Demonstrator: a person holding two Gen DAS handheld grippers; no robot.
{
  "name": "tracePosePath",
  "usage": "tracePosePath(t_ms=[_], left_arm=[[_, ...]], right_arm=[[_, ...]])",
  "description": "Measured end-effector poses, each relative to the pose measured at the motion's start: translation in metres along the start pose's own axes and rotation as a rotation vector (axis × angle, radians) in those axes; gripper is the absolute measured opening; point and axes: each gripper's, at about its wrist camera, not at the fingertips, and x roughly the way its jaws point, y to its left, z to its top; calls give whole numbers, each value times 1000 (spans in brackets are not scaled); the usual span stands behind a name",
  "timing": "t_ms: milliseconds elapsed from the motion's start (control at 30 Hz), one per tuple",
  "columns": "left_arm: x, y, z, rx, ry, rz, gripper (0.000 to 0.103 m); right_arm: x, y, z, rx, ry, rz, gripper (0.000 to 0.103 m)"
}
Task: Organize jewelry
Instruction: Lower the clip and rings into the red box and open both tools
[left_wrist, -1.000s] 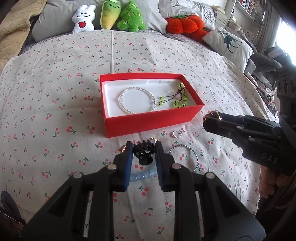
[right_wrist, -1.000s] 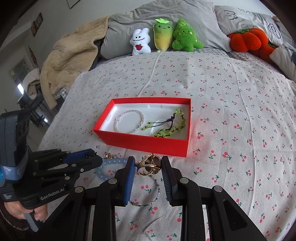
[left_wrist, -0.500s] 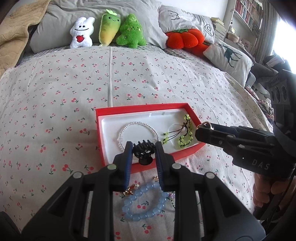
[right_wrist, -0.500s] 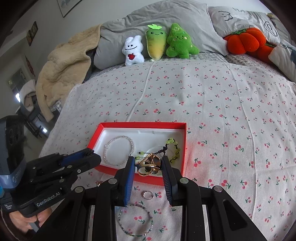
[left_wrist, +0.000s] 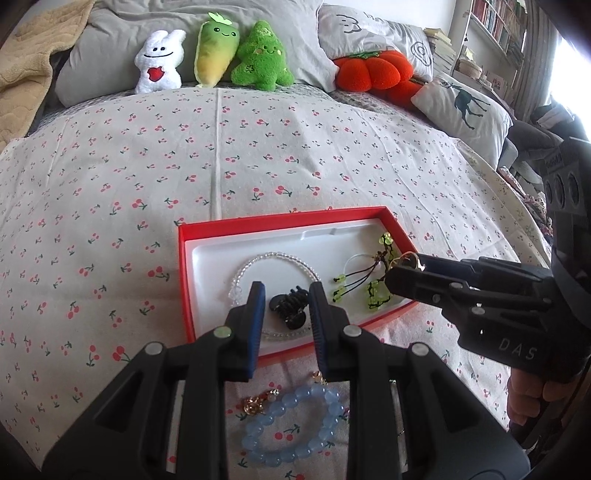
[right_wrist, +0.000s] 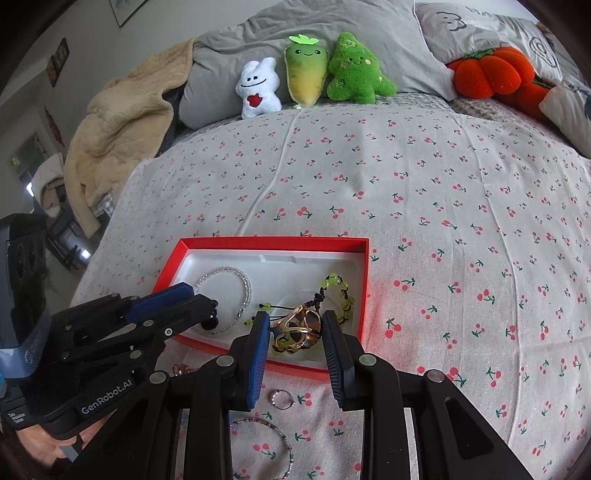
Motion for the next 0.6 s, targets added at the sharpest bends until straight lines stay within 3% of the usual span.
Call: tracePosePath(t_ms=[167, 200, 233, 267, 400, 600], left_arm=[[-16, -1, -1, 9, -17, -8, 51], [-21, -2, -2, 15, -23, -10, 53], [-25, -1, -4, 15, -27, -11, 55], [-30, 1, -5, 12, -29, -9, 58], [-45, 9, -15, -25, -35, 4, 75], [-51, 22, -39, -34, 32, 42, 83]], right_arm=[[-10, 1, 2, 8, -27, 7, 33], [-13, 0, 3, 13, -31, 11, 40], [-17, 0, 2, 16, -38, 17, 54], [-21, 1, 1, 16, -49, 22, 59], [-38, 6, -4, -9, -81, 31, 61], [-47, 6, -20, -10, -65, 4, 70]])
